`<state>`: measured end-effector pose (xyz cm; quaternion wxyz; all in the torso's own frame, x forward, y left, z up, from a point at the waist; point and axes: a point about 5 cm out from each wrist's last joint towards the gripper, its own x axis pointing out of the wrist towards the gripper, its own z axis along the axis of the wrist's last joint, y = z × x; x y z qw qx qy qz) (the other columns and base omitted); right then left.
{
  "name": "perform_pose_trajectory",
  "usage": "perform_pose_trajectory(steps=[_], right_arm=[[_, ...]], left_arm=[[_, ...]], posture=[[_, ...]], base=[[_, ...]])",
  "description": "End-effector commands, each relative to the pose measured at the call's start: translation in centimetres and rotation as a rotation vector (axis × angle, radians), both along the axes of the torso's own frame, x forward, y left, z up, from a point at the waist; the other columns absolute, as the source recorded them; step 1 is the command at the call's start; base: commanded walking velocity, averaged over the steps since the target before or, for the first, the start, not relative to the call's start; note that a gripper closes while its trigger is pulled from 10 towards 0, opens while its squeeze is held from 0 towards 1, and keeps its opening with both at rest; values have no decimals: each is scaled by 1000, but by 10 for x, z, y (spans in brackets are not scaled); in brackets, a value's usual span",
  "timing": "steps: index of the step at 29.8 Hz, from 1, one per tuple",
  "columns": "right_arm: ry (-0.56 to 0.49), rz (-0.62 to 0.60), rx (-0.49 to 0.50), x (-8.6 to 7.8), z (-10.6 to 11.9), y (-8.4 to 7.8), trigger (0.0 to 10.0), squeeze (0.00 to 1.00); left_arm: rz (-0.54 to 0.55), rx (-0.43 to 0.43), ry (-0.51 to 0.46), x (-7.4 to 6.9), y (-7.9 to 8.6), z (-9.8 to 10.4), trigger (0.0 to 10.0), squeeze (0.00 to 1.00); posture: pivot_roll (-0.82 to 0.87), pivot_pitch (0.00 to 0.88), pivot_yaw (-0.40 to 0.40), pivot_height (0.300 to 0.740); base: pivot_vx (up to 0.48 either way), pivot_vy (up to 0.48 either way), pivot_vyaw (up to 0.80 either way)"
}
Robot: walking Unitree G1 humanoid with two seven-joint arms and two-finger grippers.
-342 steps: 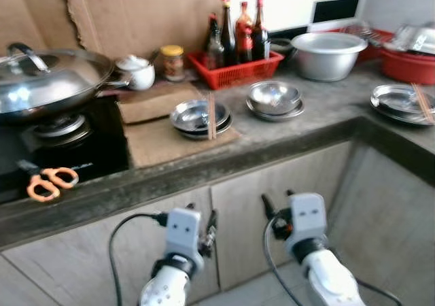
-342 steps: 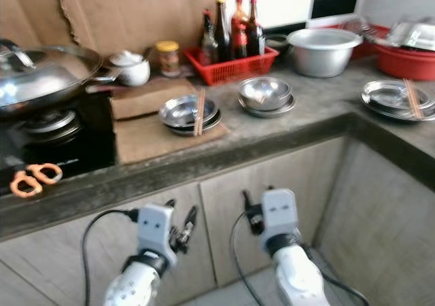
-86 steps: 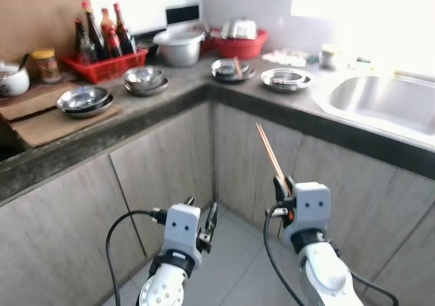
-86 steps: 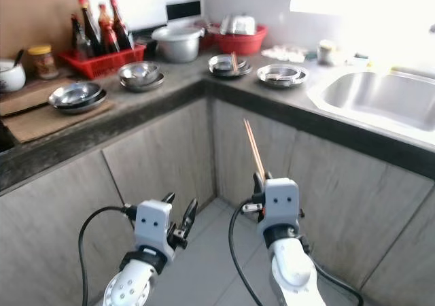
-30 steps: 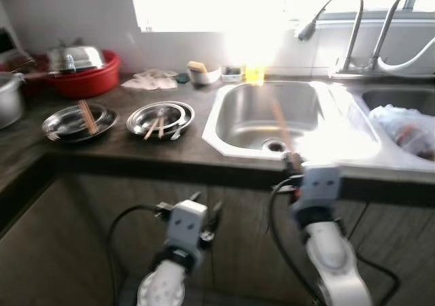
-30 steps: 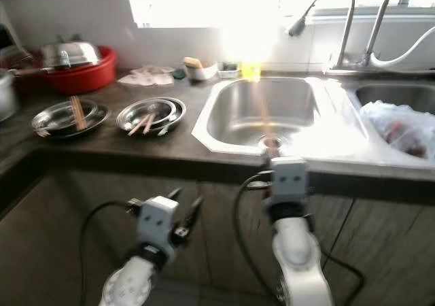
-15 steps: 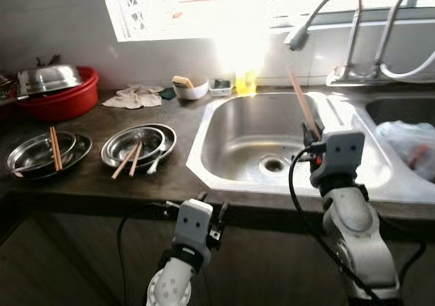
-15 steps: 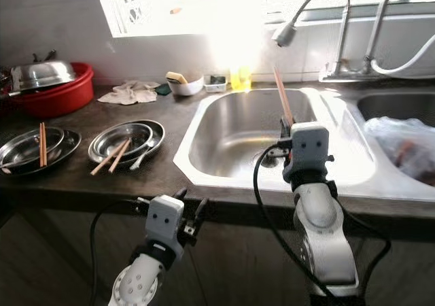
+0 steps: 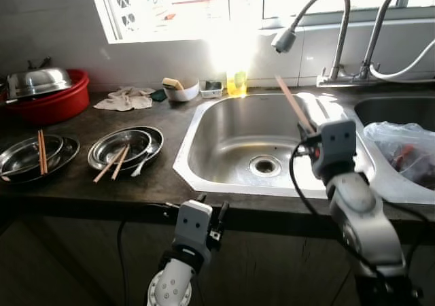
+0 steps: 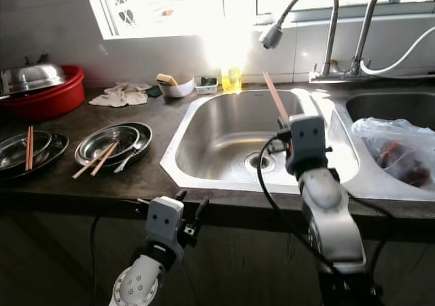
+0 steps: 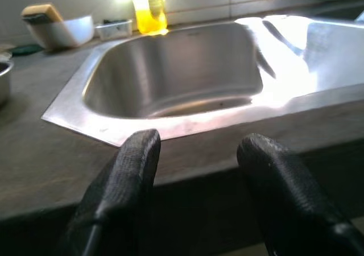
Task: Kitchen organization
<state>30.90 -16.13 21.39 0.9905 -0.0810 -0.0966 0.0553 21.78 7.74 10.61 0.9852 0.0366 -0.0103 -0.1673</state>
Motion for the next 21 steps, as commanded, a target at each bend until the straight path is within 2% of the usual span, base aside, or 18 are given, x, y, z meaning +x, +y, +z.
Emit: perform_pose_trajectory(steps=[1,4,7,8,11,12,14,16,17,18,21], right_arm=[[61,35,-9,10,-1,4,10000,0],[100,62,-25,18,3,5,10000,0],[150,86,-49,34,8,5,10000,0],[183,94,-81,44,12,4,10000,0],[212,109,-110,53,15,4,10000,0],[242,120,-159,61,16,5,10000,0],[261,129,-181,64,17,5,10000,0],[287,137,-216,69,15,6,10000,0],[333,149,-260,75,12,6,10000,0],[333,149,-260,75,12,6,10000,0],[448,200,-313,83,-7,10,10000,0]], left_arm=[[25,3,2,2,5,1,10000,0],[29,-2,4,2,5,2,10000,0],[33,-9,6,2,5,2,10000,0],[34,-11,6,3,5,2,10000,0],[34,-11,5,2,4,3,10000,0],[35,-12,4,2,4,3,10000,0],[35,-12,3,2,4,3,10000,0],[37,-13,2,2,4,3,10000,0],[38,-15,-1,1,4,4,10000,0],[38,-15,-1,1,4,4,10000,0],[43,-19,-5,-1,4,6,10000,0]], posture=[[21,0,15,740],[20,3,15,740],[17,7,15,740],[18,7,14,740],[21,10,9,740],[24,11,6,740],[26,13,3,740],[28,15,2,740],[30,19,-4,740],[30,19,-4,740],[36,22,-8,740]], base=[[0,0,0],[0,0,0],[0,0,0],[0,0,0],[0,0,0],[0,0,0],[0,0,0],[0,0,0],[0,0,0],[0,0,0],[0,0,0]])
